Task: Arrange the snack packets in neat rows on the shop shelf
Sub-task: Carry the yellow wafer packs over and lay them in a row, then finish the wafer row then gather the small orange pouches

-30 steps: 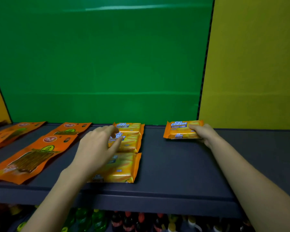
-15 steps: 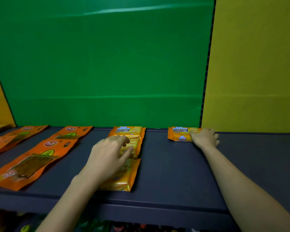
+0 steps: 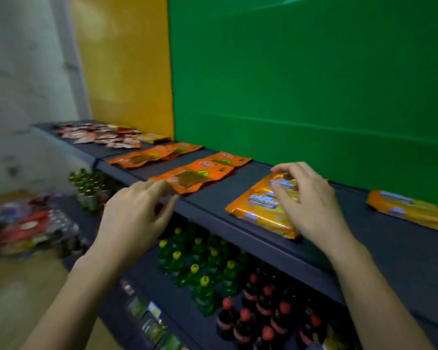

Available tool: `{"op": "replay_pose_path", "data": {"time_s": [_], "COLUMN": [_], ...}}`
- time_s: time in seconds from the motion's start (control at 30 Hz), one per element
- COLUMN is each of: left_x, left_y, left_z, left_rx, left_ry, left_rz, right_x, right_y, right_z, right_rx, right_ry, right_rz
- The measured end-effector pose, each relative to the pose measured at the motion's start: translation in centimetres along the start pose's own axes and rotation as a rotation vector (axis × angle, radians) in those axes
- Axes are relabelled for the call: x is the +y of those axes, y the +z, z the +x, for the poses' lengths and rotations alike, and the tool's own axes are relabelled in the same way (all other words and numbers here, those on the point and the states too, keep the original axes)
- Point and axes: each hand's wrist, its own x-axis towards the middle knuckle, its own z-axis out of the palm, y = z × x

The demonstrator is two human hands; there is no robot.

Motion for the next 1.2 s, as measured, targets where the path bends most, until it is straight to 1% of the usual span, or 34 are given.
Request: {"op": "replay_pose_path", "data": {"time_s": [0.07,0.2,0.3,0.47,0.6,0.7,0.87,1.03,1.2], "left_x": [-2.9,-7.9,-11.0,-16.9,-22.4,-27.6,-36.3,-42.8,-49.4], "left_y": [-2.0,-5.8,-8.1,-9.3,-9.7,-10.4,-12.0,-11.5,-8.8], "left_z": [-3.2,-10.0,-15.1,-22.6,-26.3,-27.8,-27.2,-26.8,-26.8], "left_rx": [-0.016,-0.052,-0.055,-0.094,-0.140,-0.183,-0.199,-0.238,-0.304], "left_ry": [-0.118,-0.349,-0.492,-0.748,-0.877,-0.897,-0.843,-0.843,-0.859], "left_rz": [0.078,0.177,0.231,0.267,0.282,0.309,0.331,0.310,0.265], "right_x": [-3.4,-8.5,-11.4,-16.8,-21.2,-24.9,-30.1,-32.3,-33.9], "right_y": [2.4,7.7,12.2,20.3,27.3,32.1,37.7,41.3,46.8], "right_z": [-0.9,-2.7,-4.2,-7.5,-9.2,-9.1,-7.5,-6.4,-5.0], "right_rx": [-0.068,-0.209,-0.341,-0.491,-0.580,-0.599,-0.584,-0.608,-0.686], "right_ry": [-0.093,-0.220,-0.259,-0.330,-0.334,-0.310,-0.254,-0.222,-0.202], "right_rz": [0.085,0.154,0.171,0.188,0.192,0.175,0.147,0.106,0.061]}}
